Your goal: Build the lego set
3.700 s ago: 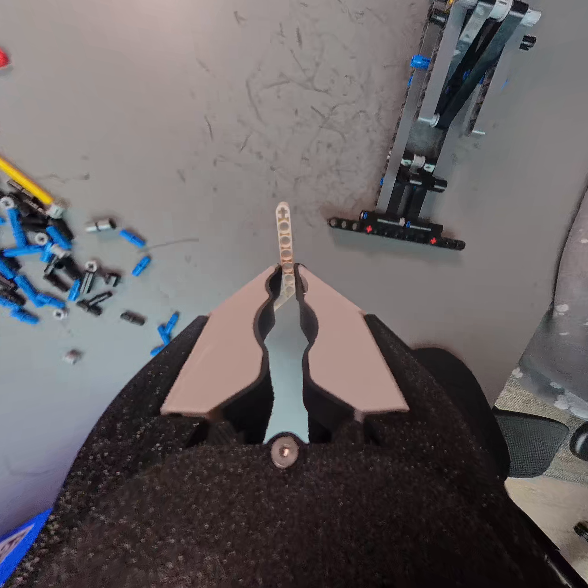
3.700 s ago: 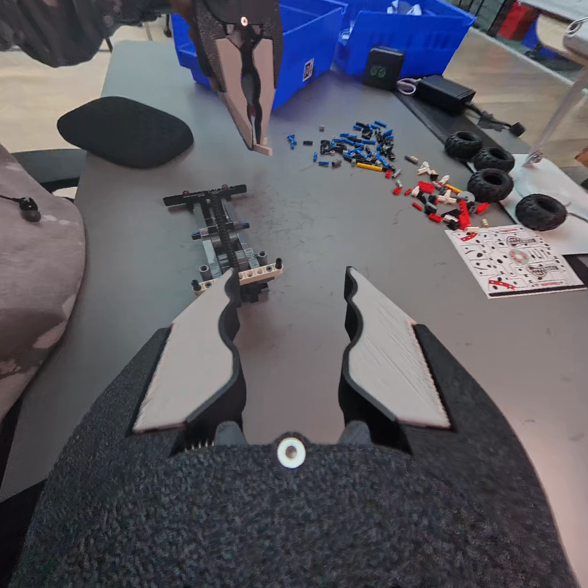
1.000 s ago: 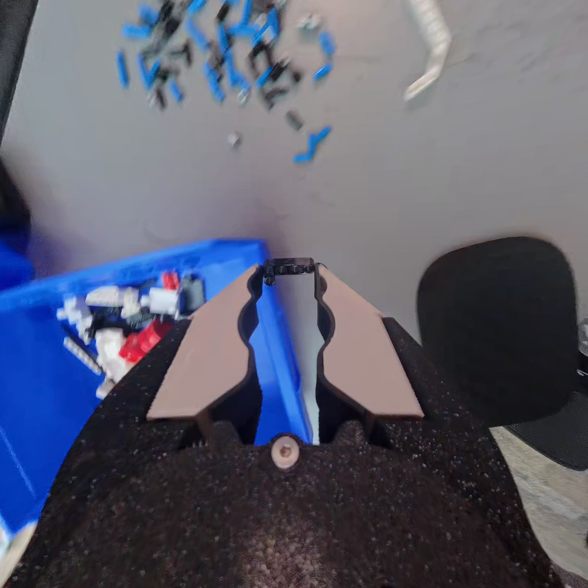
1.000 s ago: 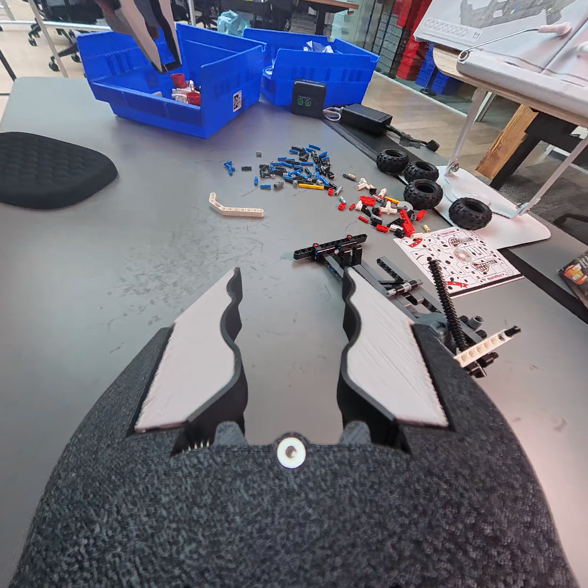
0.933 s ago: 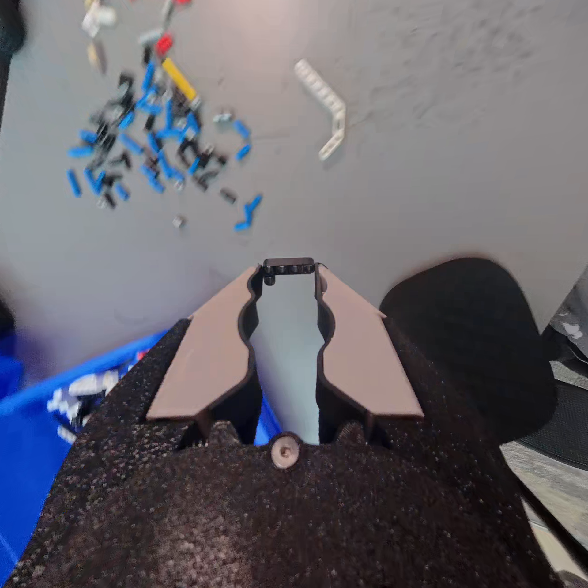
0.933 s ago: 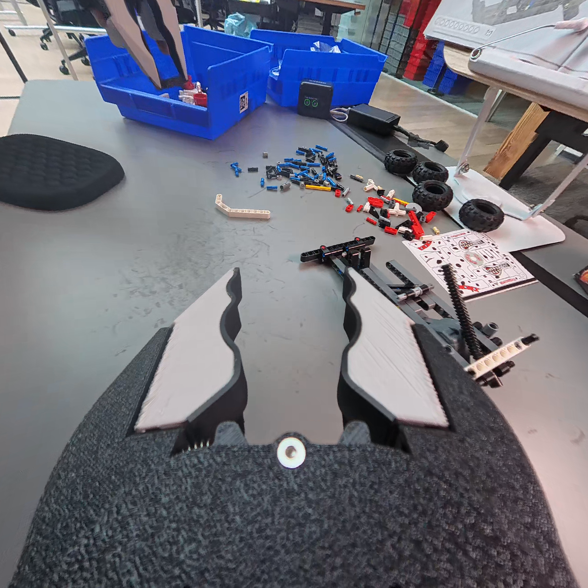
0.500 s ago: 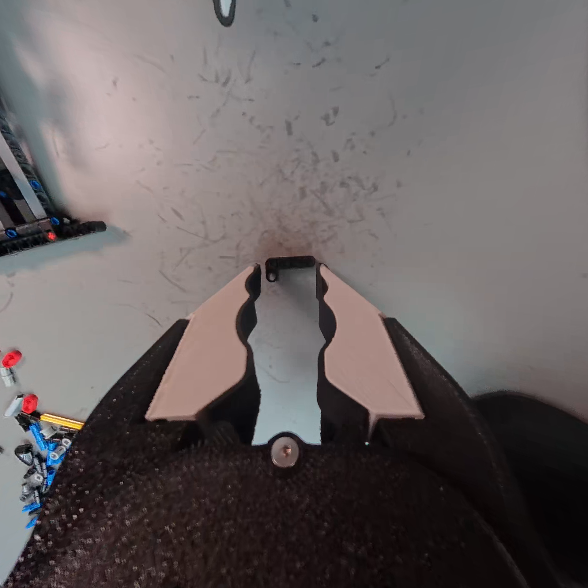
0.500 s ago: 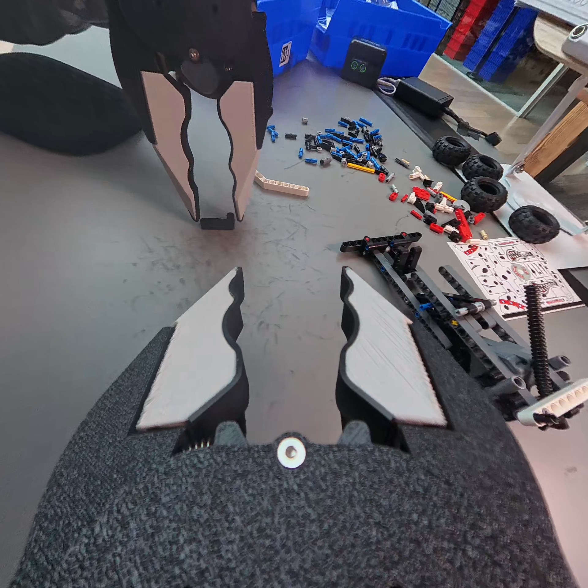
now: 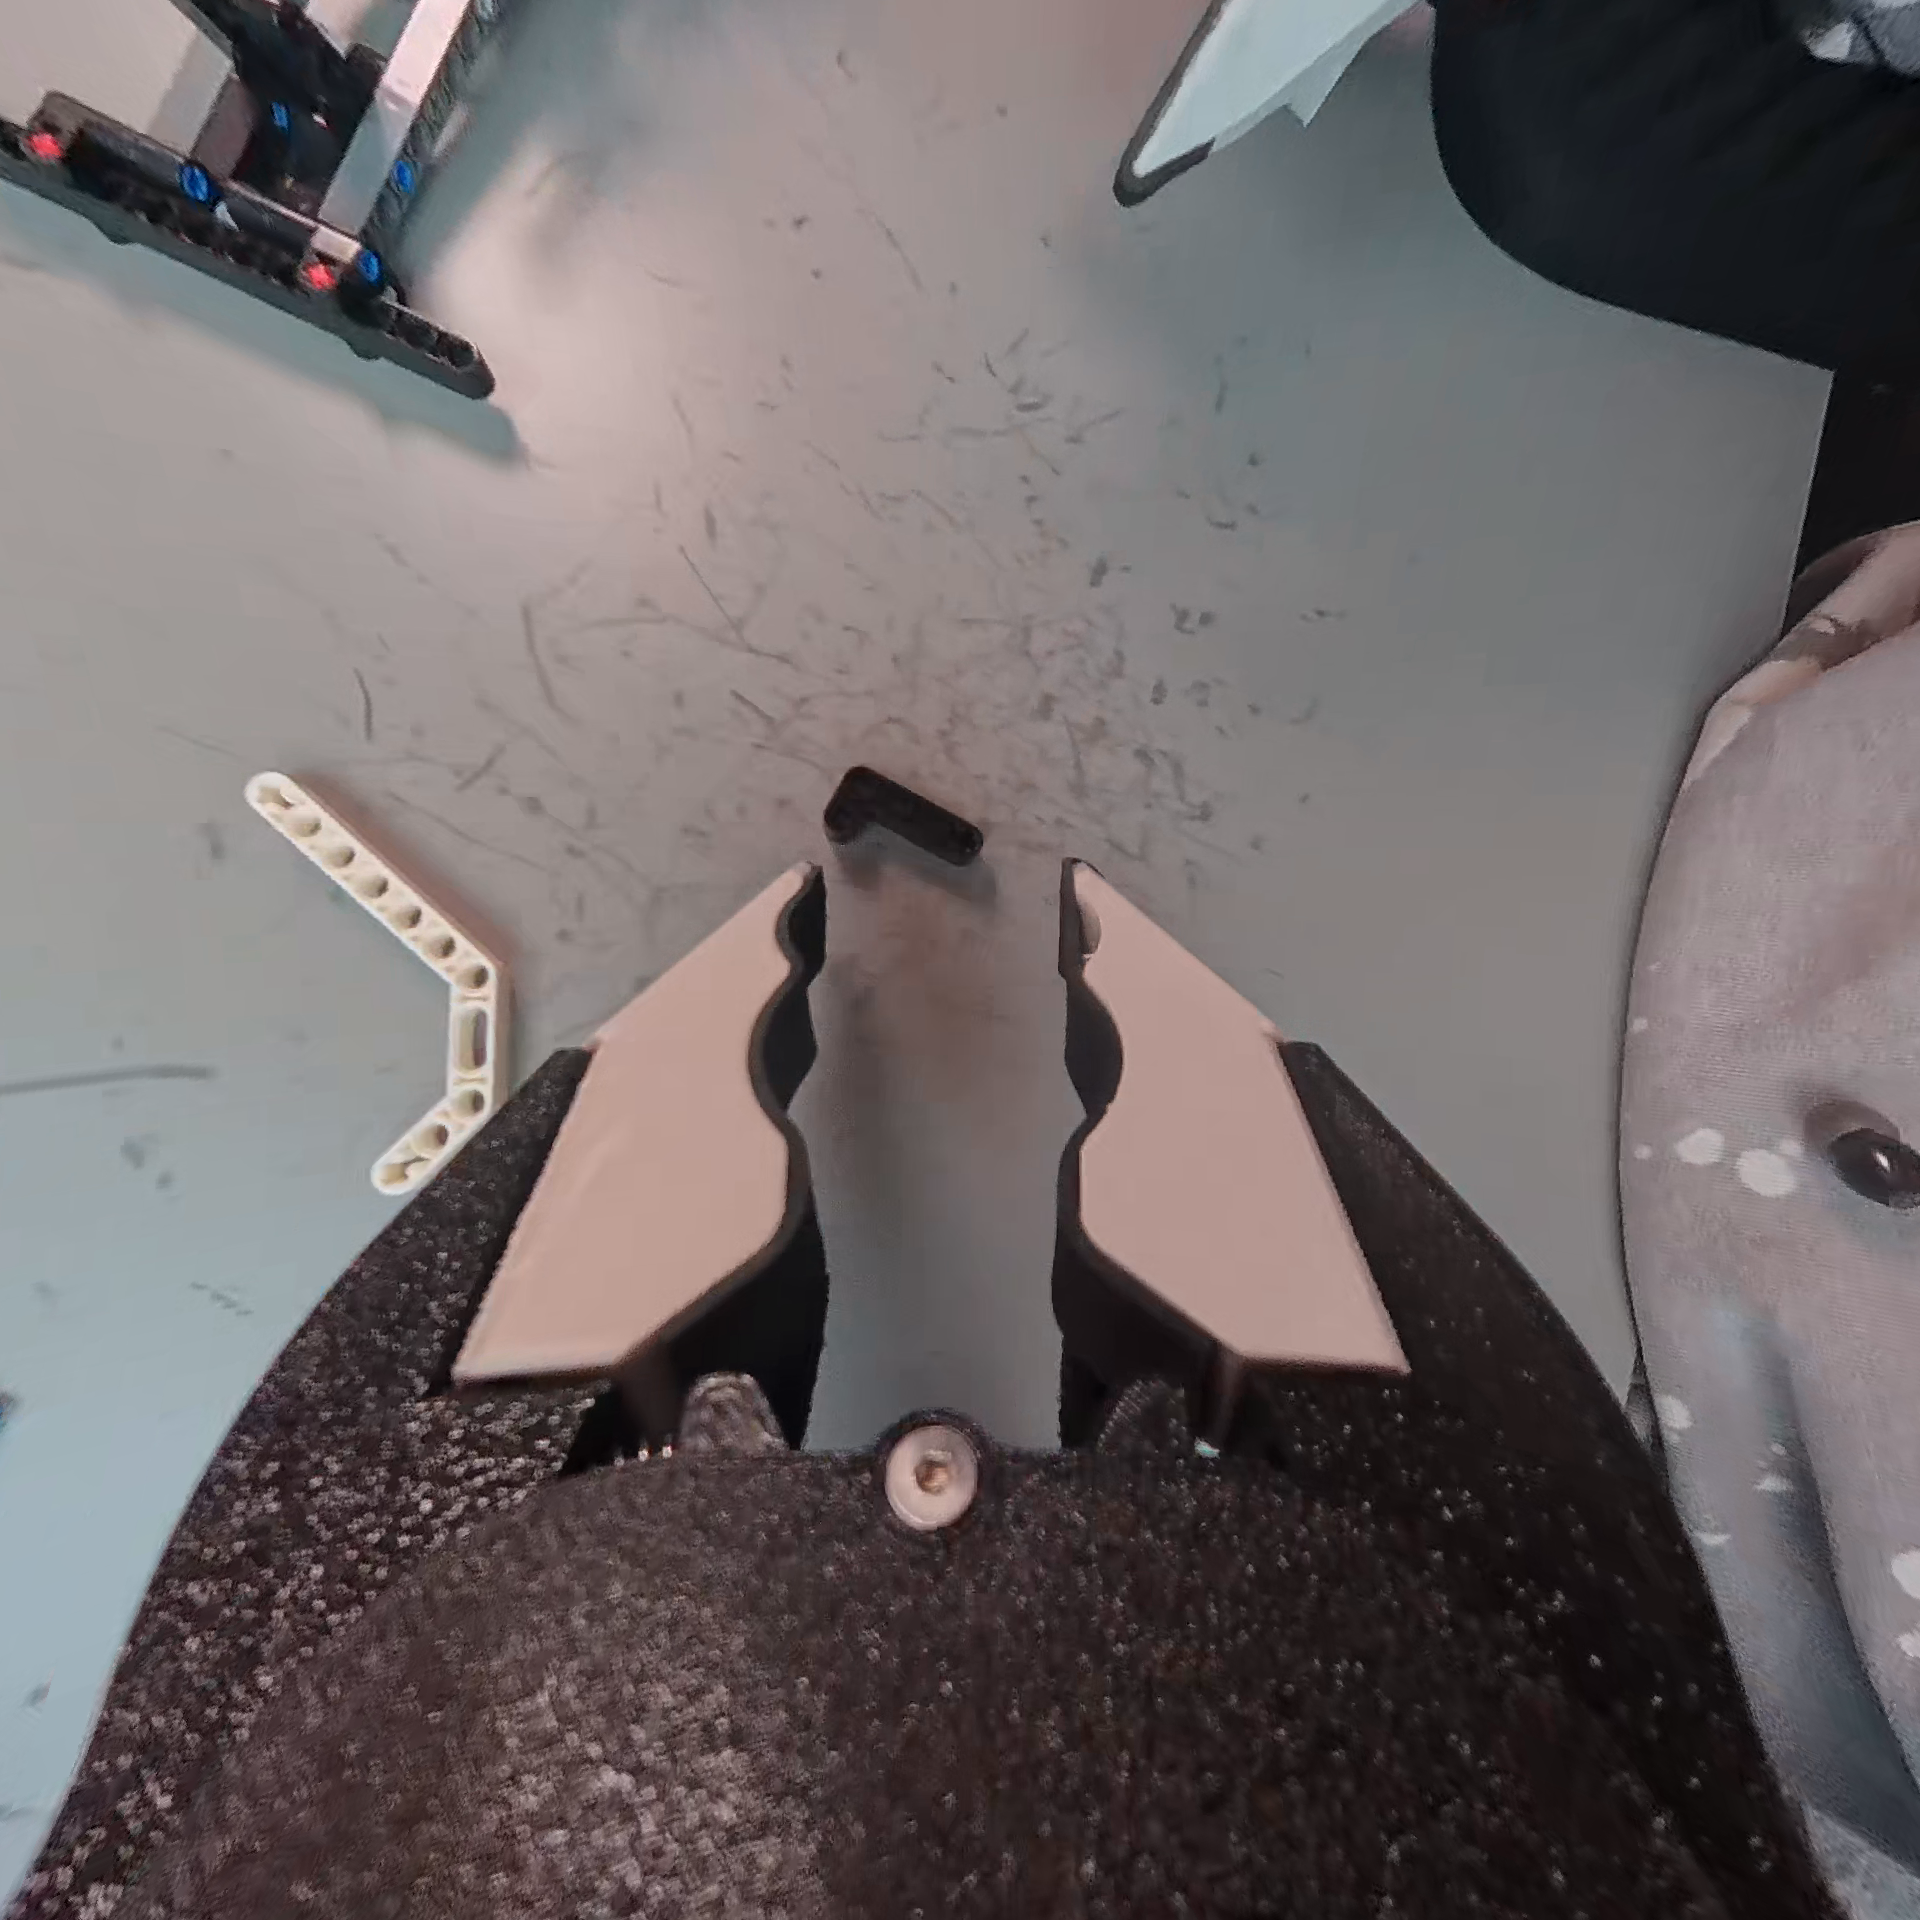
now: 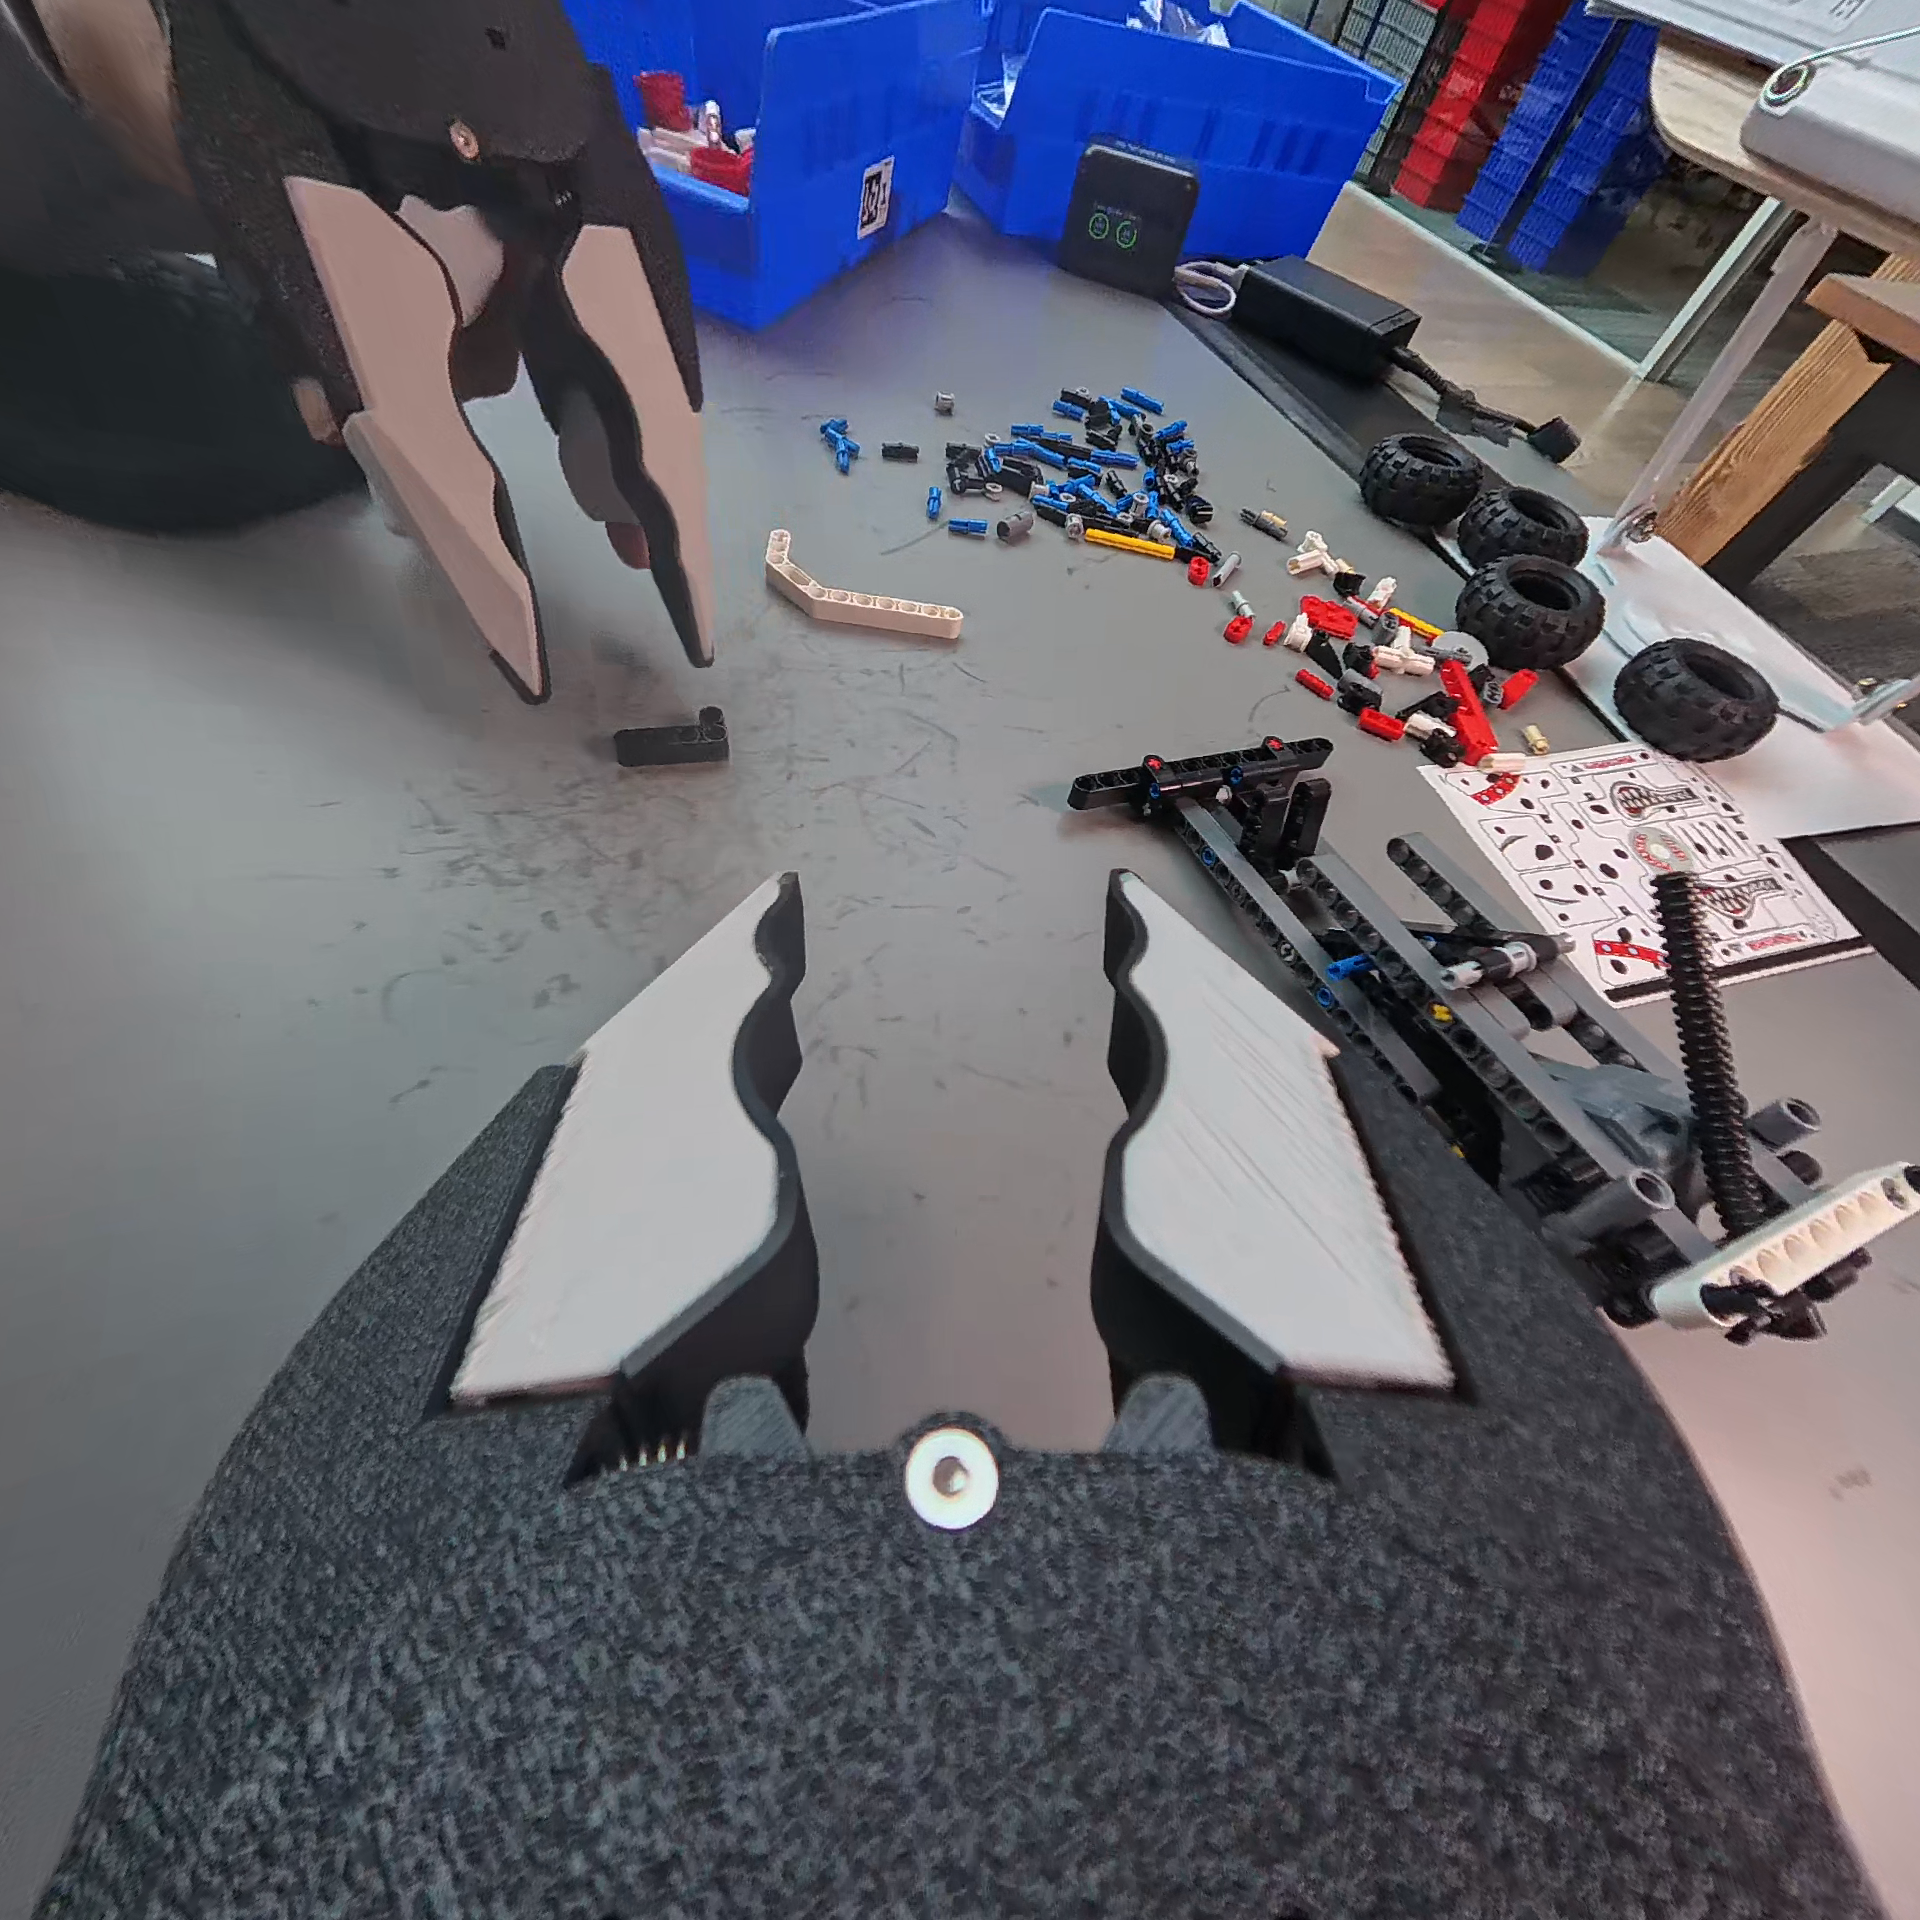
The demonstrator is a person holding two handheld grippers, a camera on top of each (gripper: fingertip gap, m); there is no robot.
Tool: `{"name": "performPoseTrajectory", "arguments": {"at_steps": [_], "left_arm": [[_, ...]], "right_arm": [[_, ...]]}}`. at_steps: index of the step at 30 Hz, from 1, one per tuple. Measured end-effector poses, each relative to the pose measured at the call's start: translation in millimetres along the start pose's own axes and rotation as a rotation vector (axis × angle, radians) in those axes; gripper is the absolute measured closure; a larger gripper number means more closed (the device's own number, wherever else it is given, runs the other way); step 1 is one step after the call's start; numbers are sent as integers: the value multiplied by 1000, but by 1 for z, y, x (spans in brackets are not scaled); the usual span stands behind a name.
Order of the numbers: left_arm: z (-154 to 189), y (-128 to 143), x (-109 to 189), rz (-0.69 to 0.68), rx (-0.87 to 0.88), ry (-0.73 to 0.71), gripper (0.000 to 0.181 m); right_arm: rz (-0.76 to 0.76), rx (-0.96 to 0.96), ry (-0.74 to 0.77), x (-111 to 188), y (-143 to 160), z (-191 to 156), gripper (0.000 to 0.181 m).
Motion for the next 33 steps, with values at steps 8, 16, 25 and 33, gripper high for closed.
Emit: {"name": "performPoseTrajectory", "arguments": {"at_steps": [8, 16, 25, 33], "left_arm": [[-5, 7, -9, -8, -51, -48, 150], [-17, 8, -2, 15, -42, -62, 157], [-5, -5, -16, 66, -95, -103, 150], [-42, 14, 11, 50, -205, -158, 157]], "right_arm": [[-12, 9, -6, -6, 1, -6, 125], [-17, 8, -4, -7, 2, -7, 127], [-24, 6, -9, -9, 5, -7, 130], [-14, 3, 3, -7, 4, -5, 132]]}}
Point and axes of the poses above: each gripper's, where its closed fingertips meet, x back along the fingers, y out of its underside, z = x × y across the jaws, the point moved 4 cm from there along x, back along the fingers, and after that the axes turned 5 degrees about z, right-handed, at the moved point
